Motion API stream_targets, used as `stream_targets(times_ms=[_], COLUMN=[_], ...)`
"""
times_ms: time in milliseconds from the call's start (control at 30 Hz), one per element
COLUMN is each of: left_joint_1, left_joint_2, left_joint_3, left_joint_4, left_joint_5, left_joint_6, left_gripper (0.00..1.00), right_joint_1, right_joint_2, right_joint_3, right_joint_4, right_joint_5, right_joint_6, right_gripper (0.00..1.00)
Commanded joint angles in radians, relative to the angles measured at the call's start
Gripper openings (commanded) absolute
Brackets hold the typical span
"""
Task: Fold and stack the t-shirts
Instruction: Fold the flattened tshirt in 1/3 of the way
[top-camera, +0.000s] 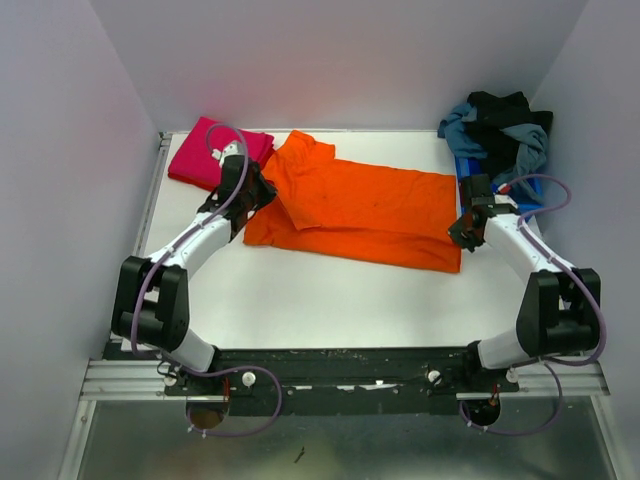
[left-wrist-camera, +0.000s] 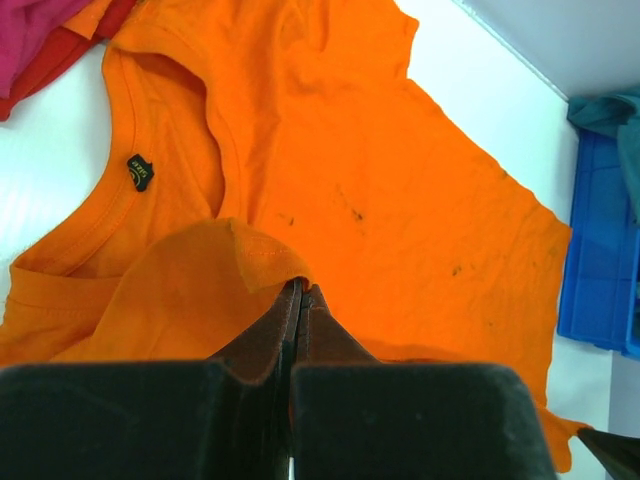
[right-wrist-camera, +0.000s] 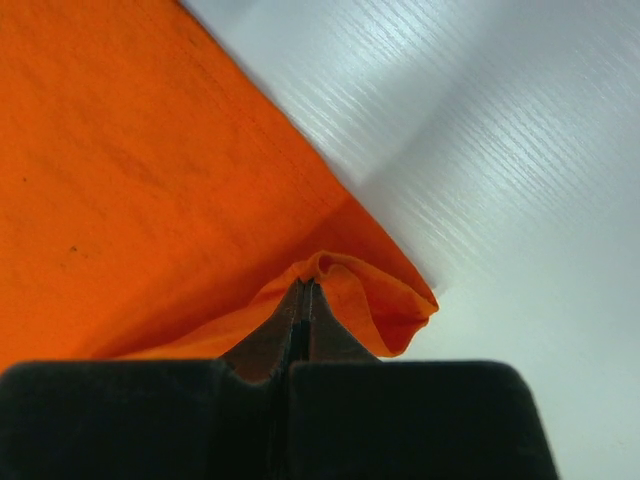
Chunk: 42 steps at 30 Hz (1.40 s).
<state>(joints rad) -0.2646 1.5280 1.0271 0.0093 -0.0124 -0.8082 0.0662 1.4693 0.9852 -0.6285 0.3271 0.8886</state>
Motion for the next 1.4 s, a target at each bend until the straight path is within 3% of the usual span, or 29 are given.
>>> stream_targets(times_ms=[0, 1367], left_joint_1=[-0.008, -0.041], left_joint_2=[0.027, 0.212], left_joint_3=[0.040, 0.269], left_joint_4=[0.023, -0.051], left_joint_5=[-0.009, -0.023], left_joint_6=[0.038, 0.076], left_gripper=[0.00, 0.00], right_joint_1=[-0.008, -0.032], right_joint_2=[0.023, 0.135], right_joint_3=[0.035, 0.099], right_joint_4=[0.016, 0.033], right_joint_5=[0.016, 0.023], right_joint_6=[-0.010, -0.020], right_gripper=[0.01, 0.01])
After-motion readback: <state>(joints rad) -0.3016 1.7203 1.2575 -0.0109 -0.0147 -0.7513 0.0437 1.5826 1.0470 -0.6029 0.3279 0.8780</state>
